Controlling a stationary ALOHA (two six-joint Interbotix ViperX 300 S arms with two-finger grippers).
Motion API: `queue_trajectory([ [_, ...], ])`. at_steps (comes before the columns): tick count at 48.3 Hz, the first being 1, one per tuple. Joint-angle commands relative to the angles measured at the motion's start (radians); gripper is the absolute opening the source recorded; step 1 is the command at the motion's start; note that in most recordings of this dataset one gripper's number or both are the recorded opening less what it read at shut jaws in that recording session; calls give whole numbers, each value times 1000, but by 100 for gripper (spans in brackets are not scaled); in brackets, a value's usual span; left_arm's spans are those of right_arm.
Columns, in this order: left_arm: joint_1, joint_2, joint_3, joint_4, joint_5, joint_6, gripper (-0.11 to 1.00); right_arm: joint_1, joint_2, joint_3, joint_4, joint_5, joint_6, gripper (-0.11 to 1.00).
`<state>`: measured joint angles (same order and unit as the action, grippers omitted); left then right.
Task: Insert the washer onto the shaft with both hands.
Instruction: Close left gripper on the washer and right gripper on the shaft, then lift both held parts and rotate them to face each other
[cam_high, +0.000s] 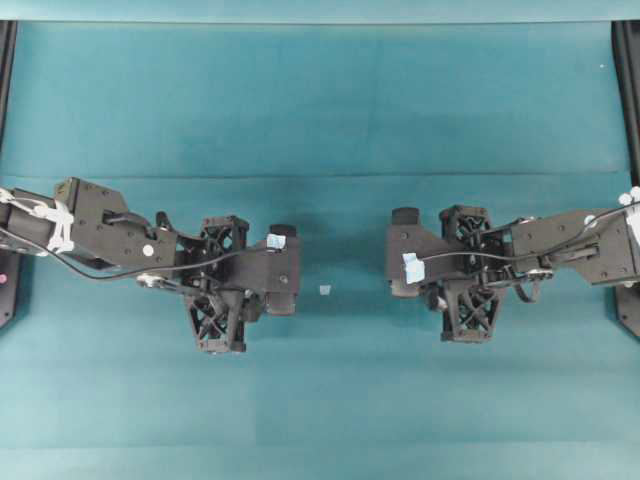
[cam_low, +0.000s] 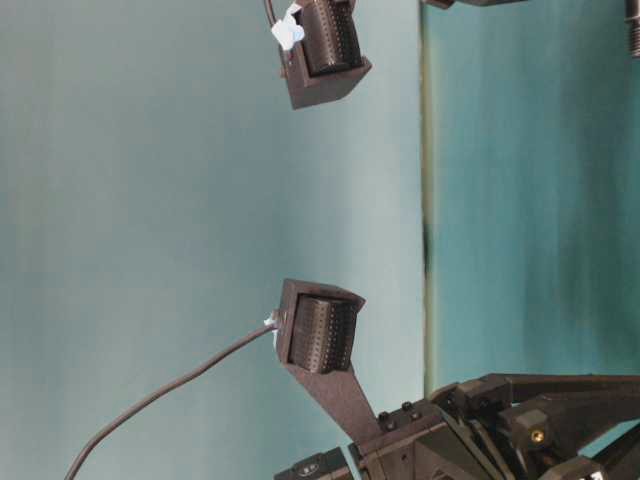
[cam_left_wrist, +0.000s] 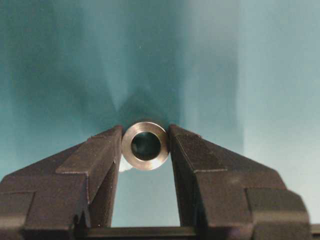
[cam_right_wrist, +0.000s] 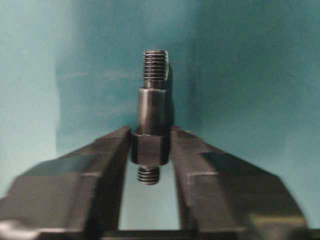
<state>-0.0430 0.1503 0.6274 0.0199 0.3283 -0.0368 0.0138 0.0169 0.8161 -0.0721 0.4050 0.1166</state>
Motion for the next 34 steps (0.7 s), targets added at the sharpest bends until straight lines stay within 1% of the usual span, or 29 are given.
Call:
queue_trajectory([
  [1, -3, -8, -3, 0, -3, 2, 37, -25, 11, -5, -5, 0, -5, 0],
  [11, -3, -9, -3, 0, 0, 2, 37, -23, 12, -5, -5, 18, -6, 0],
  [34, -3, -8, -3, 2, 0, 0, 37, -23, 12, -5, -6, 15, -9, 0],
])
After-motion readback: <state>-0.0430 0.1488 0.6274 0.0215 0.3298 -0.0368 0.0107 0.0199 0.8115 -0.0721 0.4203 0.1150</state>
